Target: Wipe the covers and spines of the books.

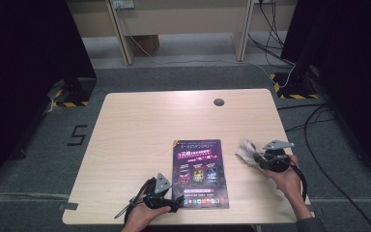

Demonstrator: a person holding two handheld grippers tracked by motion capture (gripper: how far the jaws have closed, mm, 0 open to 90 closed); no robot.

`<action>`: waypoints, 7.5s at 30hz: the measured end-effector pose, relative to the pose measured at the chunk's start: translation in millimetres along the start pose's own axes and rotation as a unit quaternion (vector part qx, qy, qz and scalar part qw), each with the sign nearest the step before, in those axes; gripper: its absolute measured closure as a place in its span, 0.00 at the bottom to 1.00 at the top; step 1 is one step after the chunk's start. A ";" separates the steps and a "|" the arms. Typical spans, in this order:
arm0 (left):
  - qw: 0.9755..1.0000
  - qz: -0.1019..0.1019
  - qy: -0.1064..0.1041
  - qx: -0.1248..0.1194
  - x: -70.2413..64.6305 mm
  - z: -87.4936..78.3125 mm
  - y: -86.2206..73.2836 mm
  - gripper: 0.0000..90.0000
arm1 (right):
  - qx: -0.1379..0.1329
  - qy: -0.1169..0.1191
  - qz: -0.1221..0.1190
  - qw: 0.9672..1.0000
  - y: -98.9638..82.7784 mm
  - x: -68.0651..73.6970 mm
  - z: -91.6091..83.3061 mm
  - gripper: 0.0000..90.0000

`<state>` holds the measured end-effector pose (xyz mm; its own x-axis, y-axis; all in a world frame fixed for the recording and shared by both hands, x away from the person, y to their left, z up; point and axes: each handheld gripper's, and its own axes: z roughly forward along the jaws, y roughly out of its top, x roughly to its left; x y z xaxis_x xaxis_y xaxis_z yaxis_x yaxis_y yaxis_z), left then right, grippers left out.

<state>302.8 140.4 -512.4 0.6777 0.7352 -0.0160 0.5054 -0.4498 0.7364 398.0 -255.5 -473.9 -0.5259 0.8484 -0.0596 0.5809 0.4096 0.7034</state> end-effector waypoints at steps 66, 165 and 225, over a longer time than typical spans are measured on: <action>0.999 0.028 -0.044 -0.004 -20.9 -1.4 -2.8 0.27 | 0.016 0.027 -0.067 0.997 56.5 62.5 80.1 0.81; 0.999 0.028 -0.042 -0.007 -21.5 -1.6 -3.6 0.27 | -0.015 0.111 -0.162 0.980 84.6 180.2 107.0 0.76; 0.999 0.032 -0.042 -0.008 -21.3 -1.5 -3.6 0.26 | 0.019 0.008 -0.086 0.996 51.2 80.5 72.7 0.75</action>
<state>285.7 127.1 -513.6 0.7512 0.6597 -0.0241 0.4513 -0.4865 0.7481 430.6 -141.8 -494.2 -0.6295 0.7590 -0.1661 0.5044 0.5618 0.6557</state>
